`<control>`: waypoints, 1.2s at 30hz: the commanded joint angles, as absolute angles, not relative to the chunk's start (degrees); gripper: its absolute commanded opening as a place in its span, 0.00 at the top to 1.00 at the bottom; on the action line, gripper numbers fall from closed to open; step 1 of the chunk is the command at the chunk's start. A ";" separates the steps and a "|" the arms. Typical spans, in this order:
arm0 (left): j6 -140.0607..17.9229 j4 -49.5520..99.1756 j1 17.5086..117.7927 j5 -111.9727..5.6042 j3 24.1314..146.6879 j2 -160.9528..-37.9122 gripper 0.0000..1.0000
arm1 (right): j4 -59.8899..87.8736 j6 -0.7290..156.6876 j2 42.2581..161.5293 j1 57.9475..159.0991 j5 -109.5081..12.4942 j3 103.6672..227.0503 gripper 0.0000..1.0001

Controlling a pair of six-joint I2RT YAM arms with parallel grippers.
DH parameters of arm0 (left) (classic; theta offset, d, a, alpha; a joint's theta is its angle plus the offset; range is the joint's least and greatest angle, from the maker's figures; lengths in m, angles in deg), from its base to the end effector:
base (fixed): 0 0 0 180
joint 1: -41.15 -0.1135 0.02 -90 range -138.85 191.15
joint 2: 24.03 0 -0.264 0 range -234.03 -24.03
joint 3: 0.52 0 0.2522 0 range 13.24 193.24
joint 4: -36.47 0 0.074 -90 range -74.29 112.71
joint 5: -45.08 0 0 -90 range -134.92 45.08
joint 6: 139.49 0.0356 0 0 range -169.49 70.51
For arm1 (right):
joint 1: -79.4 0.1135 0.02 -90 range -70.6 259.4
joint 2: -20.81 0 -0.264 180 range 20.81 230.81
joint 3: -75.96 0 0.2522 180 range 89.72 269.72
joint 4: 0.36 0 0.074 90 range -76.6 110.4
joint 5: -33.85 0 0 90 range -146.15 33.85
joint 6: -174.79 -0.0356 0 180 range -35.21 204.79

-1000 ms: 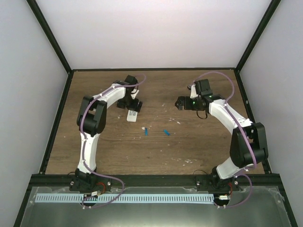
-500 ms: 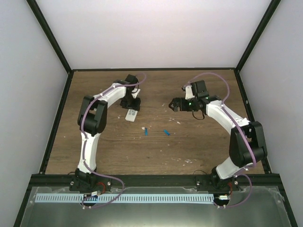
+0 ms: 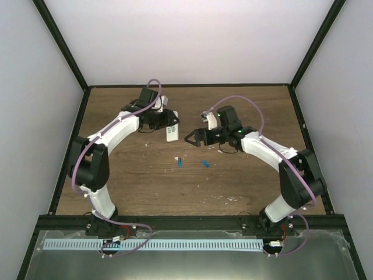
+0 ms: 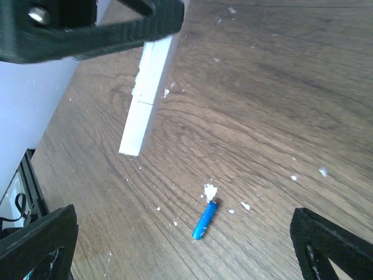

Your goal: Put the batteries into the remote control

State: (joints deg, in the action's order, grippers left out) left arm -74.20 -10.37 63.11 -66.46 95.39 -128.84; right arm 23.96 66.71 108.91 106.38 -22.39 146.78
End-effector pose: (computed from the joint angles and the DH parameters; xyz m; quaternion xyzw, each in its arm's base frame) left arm 0.3633 -0.1606 0.2412 0.0325 0.9399 -0.2786 0.1949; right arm 0.2847 0.1671 0.2337 -0.1864 0.8610 0.3949 0.2608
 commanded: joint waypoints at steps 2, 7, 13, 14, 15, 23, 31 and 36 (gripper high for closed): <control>-86.79 0.06 64.68 -66.45 88.86 -123.20 0.89 | 22.94 67.09 113.77 110.62 -22.20 152.37 0.06; -89.62 1.05 66.46 -63.02 86.07 -120.18 0.90 | 23.14 67.84 115.73 112.83 -22.84 155.11 0.06; -92.41 2.33 68.31 -61.94 84.50 -118.51 0.92 | 23.28 68.47 117.55 113.32 -22.39 156.36 0.10; -93.15 2.67 68.51 -61.75 84.21 -118.28 0.92 | 23.51 68.59 117.80 113.32 -22.34 156.53 0.12; -93.61 2.97 68.56 -61.45 84.06 -118.03 0.93 | 23.67 68.76 118.10 113.26 -22.16 156.79 0.16; -95.84 3.64 69.57 -58.69 83.69 -116.46 0.95 | 23.43 69.17 119.38 113.32 -20.21 157.82 0.44; -97.53 5.19 69.87 -56.82 82.00 -115.23 0.98 | 22.70 68.55 119.26 113.32 -19.41 158.85 0.54; -98.92 6.75 70.06 -56.20 80.64 -114.46 0.99 | 22.08 68.31 119.39 113.32 -19.17 159.32 0.58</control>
State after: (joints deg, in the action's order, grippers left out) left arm -97.24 3.99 69.62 -57.26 81.73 -116.51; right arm 23.11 68.59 119.22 112.91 -20.20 156.66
